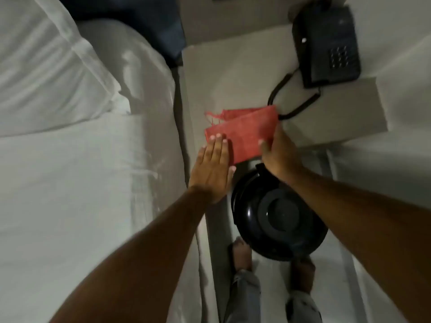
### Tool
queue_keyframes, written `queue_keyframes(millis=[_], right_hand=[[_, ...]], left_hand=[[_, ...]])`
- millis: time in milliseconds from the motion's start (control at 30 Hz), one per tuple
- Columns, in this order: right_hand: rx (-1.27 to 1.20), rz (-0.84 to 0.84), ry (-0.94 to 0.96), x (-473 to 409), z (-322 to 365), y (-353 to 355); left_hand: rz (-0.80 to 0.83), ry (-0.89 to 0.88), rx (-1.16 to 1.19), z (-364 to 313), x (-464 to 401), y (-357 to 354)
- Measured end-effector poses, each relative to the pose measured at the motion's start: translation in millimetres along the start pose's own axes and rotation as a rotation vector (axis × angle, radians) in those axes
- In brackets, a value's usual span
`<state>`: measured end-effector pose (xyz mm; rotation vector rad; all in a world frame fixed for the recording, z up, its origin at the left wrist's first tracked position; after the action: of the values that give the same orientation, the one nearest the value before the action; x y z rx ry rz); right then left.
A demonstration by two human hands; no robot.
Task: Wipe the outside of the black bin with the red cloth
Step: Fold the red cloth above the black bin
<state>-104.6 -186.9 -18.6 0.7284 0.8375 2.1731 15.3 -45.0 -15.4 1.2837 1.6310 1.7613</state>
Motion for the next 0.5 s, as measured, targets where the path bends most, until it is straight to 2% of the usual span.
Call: queue_keyframes(millis=[100,200,267,367,500], right_hand=[[-0.185,-0.201,-0.284,-18,-18,-5],[-0.408,-0.196,-0.467,-25,-24,-11],[-0.516,-0.17,-0.46,-24,-19,-14],[-0.709,-0.113,-0.337,-9,3,-14],[-0.945,0.006,-0.119,49,38,-1]], left_hand=[[0.113,0.005,0.065,7,-16,-16],[0.146,0.011,0.153,12,-23,-18],[0.126,0.017,0.186,12,-24,-13],[0.144,0.04,0.243,7,-18,-9],[-0.049,0.006,0.391,-5,20,10]])
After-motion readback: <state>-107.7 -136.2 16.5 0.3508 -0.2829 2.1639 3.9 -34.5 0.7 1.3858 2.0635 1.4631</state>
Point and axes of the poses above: each hand's wrist, its own x-axis away from the middle knuckle, its own y-axis out of the back of the hand, z = x × y, the point moved 5 cm from there along -x, towards the middle knuckle, and after that the axes turned 12 degrees about y, right-handed, at the moved point
